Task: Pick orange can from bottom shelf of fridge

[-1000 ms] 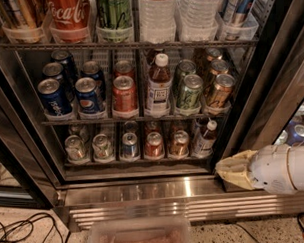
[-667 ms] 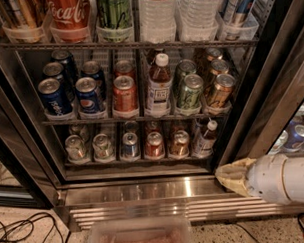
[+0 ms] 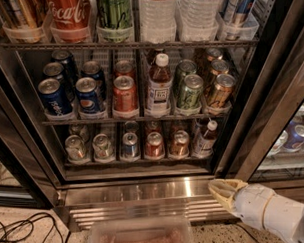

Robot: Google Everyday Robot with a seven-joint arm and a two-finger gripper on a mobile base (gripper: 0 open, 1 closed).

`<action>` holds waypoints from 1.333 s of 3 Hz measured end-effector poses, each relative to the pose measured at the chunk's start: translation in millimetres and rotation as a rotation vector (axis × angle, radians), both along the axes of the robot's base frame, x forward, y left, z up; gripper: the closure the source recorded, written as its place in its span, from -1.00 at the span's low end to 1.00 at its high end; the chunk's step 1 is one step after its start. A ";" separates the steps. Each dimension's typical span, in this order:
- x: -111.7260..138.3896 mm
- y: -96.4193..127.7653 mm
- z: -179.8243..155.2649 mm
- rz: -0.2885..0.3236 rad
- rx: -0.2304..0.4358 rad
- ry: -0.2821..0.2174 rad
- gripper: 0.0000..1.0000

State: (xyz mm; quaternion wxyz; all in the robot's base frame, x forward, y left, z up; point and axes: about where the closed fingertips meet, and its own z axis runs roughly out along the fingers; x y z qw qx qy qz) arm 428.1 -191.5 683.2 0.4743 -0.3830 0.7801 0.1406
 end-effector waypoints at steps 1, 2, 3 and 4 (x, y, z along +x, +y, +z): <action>20.9 -17.5 1.7 -0.109 0.091 -0.151 1.00; 36.2 -18.0 -3.5 -0.170 0.176 -0.261 1.00; 37.8 -9.8 -17.4 -0.170 0.235 -0.255 1.00; 37.8 -9.8 -17.4 -0.170 0.235 -0.255 1.00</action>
Offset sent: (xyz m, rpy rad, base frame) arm 0.0508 -0.0243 -0.0216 0.3055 -0.3793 -0.2550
